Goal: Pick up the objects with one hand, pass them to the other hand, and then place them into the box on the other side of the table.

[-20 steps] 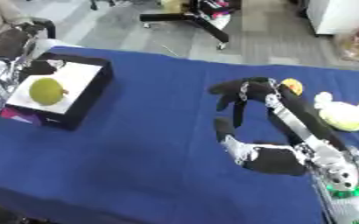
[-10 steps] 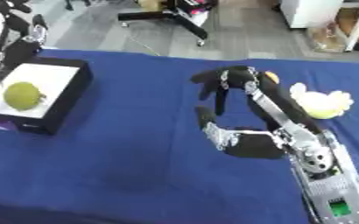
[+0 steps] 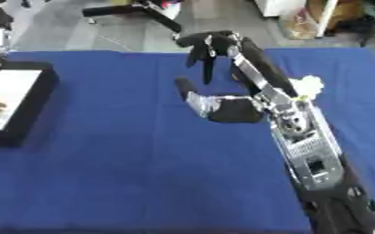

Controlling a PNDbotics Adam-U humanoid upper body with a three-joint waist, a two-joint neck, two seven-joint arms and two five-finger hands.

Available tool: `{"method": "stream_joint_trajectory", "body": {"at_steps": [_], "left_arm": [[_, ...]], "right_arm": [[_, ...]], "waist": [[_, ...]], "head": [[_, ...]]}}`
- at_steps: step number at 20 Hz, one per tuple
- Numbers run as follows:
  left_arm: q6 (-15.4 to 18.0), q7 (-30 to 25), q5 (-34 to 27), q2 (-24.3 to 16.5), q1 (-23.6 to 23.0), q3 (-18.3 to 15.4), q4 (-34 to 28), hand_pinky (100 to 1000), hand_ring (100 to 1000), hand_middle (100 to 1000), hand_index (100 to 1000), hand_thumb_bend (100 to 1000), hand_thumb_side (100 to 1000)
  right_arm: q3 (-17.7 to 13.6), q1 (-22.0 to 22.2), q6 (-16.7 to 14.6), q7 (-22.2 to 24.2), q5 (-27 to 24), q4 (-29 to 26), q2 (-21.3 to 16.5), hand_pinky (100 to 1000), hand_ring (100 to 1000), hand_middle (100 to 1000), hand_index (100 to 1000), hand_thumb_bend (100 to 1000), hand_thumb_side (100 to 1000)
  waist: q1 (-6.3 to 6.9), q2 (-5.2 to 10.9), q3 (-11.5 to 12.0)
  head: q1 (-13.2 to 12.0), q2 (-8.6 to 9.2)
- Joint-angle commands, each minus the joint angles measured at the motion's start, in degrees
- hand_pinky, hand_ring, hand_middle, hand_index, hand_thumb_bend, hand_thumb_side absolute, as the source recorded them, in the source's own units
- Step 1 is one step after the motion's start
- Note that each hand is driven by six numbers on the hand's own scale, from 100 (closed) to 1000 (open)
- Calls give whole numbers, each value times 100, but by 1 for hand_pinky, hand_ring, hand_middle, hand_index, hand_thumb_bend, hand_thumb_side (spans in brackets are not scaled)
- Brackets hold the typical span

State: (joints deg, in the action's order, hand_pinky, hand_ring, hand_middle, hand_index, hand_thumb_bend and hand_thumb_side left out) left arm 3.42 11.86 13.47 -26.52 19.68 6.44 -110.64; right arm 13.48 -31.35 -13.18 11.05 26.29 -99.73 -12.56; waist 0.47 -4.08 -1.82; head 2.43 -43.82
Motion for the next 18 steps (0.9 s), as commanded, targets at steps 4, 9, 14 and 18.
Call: {"method": "stream_joint_trajectory", "body": {"at_steps": [4,9,14,18], "left_arm": [[194,-310,-89,410,6,166,-368,643,596,682,884,100,644],[315,-454,-77,650,-34,300,-395,642,594,679,883,100,658],[391,-591,-81,852,-84,415,-375,639,591,677,883,100,665],[439,-671,-68,948,-129,464,-347,638,590,675,883,100,668]], "right_arm": [[-364,-316,168,-446,437,798,-343,680,373,549,814,218,442],[-511,-565,190,-573,697,1443,-586,685,376,568,828,238,468],[-712,-774,207,-638,969,2205,-814,693,388,602,844,262,499],[-928,-924,234,-771,1212,2846,-948,696,394,612,849,275,509]], "waist": [[-9,14,61],[-20,-19,116],[-15,-50,160],[1,-68,183]], "head": [[445,-29],[672,-29],[743,-29],[696,-29]]}}
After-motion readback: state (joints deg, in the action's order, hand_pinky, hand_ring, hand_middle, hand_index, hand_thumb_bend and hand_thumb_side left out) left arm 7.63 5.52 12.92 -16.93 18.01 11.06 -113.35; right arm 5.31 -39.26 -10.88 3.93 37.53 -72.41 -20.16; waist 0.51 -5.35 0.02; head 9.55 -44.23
